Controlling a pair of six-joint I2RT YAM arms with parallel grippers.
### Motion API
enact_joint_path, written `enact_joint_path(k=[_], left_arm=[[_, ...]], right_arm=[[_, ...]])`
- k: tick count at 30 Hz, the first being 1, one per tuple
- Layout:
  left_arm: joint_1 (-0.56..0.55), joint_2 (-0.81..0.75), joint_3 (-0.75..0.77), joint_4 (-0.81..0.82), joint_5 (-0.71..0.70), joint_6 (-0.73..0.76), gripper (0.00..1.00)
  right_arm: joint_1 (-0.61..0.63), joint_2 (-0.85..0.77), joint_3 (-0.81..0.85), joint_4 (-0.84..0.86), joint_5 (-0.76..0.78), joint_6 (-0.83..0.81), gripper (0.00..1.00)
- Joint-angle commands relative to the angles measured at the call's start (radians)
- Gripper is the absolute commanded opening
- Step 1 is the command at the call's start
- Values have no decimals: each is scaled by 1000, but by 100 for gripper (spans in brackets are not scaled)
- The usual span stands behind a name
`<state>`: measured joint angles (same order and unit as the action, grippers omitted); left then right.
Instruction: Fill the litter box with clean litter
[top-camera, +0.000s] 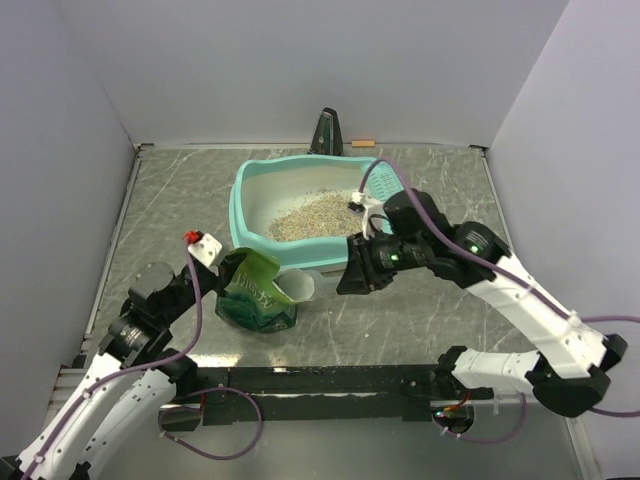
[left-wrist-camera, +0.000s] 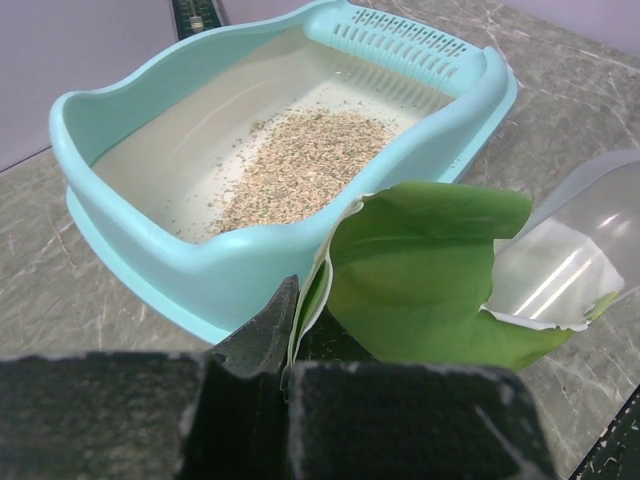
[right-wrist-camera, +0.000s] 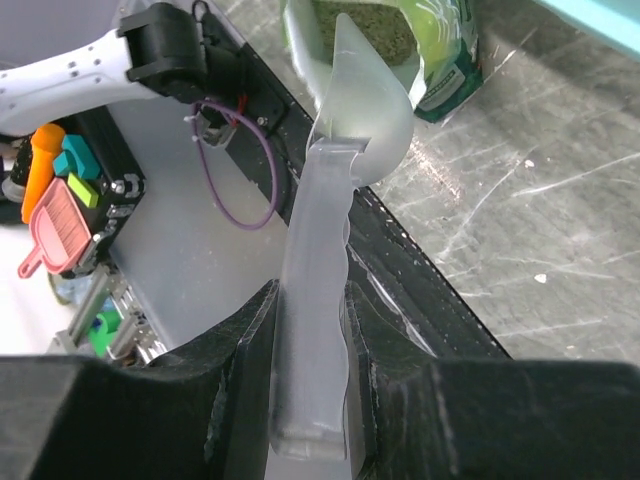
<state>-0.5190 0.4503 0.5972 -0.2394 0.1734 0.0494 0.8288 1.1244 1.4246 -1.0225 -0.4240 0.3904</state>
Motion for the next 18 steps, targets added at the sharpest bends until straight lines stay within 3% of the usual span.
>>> enact_joint_path(k=[1, 7, 18], left_arm=[[-16, 37, 7, 91, 61, -36, 1], [-26, 100, 22, 75, 117, -88, 1], [-202, 195, 76, -34, -44, -100, 1]], right_arm=[[6, 70, -7, 73, -24, 62, 0], [4, 158, -55, 200, -50, 154, 0], [6, 296, -53, 154, -64, 199, 0]])
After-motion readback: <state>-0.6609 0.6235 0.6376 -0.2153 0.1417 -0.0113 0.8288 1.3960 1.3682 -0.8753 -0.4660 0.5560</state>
